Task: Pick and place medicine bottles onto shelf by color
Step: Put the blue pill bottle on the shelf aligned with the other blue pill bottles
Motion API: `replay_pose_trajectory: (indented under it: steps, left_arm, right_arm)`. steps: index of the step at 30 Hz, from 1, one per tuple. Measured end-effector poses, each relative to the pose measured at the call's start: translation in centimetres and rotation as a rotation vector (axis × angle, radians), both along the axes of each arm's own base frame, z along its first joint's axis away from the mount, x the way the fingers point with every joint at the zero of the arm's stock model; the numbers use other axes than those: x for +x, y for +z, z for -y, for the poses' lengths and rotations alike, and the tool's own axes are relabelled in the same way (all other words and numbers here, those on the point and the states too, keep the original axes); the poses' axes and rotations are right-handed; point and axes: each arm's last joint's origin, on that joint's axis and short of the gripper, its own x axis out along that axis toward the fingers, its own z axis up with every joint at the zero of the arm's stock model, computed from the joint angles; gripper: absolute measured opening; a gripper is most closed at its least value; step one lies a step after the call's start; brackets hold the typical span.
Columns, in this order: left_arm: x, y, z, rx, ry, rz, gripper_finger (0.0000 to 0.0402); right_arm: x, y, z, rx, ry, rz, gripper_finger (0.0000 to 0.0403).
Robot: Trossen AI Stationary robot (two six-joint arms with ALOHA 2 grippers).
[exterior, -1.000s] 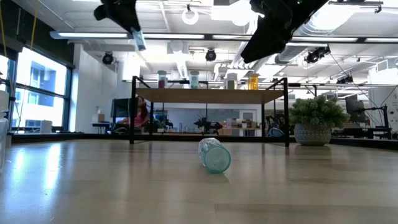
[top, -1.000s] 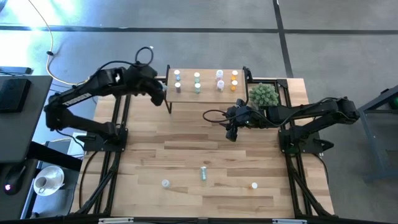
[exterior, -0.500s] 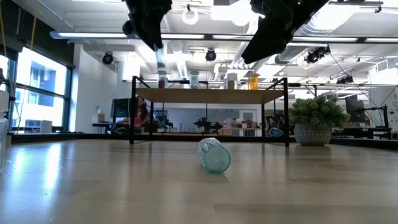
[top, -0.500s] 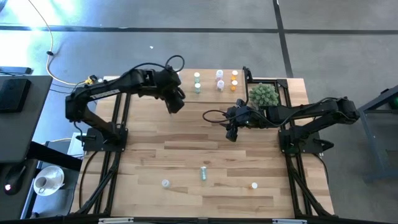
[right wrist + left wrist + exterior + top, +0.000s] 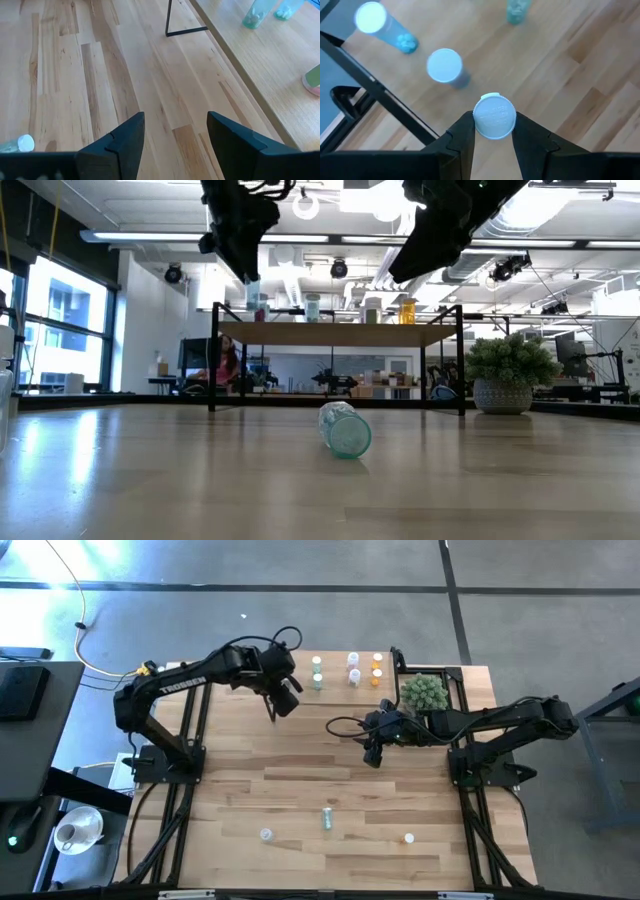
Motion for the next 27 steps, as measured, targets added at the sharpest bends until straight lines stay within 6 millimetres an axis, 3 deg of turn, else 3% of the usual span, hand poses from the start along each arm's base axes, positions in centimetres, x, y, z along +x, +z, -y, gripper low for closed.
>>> replay_pose_trajectory:
  steps: [12,27]
  left_arm:
    - [0.1,0.0,-0.4,0.003,0.018,0.019,0.0103]
    - [1.3,-1.7,-1.2,-0.009,-0.003,-0.035,0.0103]
  right_arm:
    - [0.0,0.0,0.0,-0.001,0.000,-0.001,0.0206]
    - [0.0,0.0,0.0,0.000,0.000,-0.001,0.0206]
